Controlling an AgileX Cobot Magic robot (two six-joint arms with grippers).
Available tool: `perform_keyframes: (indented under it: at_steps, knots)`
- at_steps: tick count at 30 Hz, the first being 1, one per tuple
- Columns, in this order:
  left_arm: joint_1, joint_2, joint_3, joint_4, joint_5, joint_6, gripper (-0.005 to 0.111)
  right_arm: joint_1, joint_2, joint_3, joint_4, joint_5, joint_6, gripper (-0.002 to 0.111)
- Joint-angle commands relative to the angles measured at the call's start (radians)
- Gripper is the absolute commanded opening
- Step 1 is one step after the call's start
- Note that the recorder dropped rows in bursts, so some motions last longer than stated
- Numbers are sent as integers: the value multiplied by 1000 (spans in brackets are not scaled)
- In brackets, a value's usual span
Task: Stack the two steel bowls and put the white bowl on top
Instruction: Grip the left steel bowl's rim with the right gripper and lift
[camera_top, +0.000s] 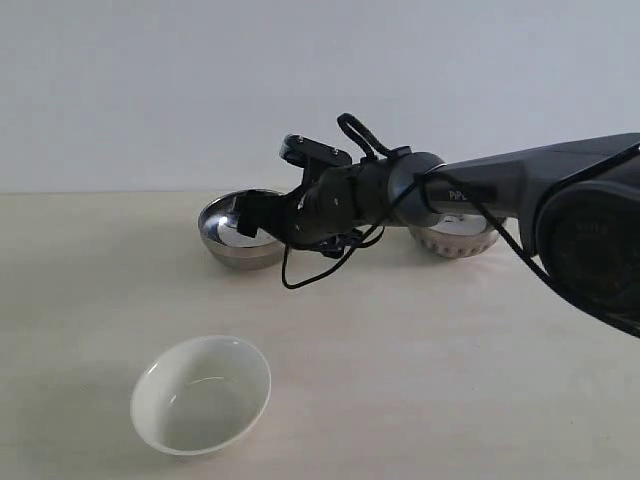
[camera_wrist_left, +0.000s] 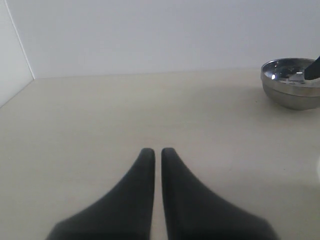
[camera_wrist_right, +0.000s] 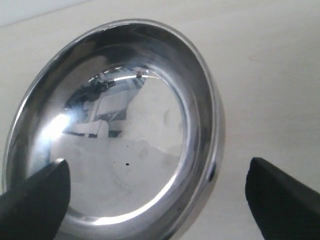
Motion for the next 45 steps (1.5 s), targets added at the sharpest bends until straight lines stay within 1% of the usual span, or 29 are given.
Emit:
perform_keyframes:
  at_steps: [1, 3, 5, 11, 18, 21, 22, 29, 35, 45]
  knots:
    - [1, -3, 3, -3, 0, -11, 4, 0, -1, -7, 2, -15, 2, 85]
    - [1, -3, 3, -3, 0, -11, 4, 0, -1, -7, 2, -15, 2, 84]
    - [1, -3, 3, -3, 0, -11, 4, 0, -1, -7, 2, -18, 4, 78]
    - [1, -3, 3, -3, 0, -11, 4, 0, -1, -7, 2, -47, 4, 46]
    - [1, -3, 3, -3, 0, -11, 4, 0, -1, -7, 2, -54, -5, 17]
    - [1, -3, 3, -3, 0, -11, 4, 0, -1, -7, 2, -56, -41, 2]
    - [1, -3, 3, -3, 0, -11, 4, 0, -1, -7, 2, -56, -48, 0]
    - [1, -3, 3, -3, 0, -11, 4, 0, -8, -7, 2, -46, -51, 0]
    - [1, -3, 3, -3, 0, -11, 4, -6, -68, -7, -1, -13, -85, 0]
    - [1, -3, 3, -3, 0, -11, 4, -56, -187, -3, -1, 205, -164, 0]
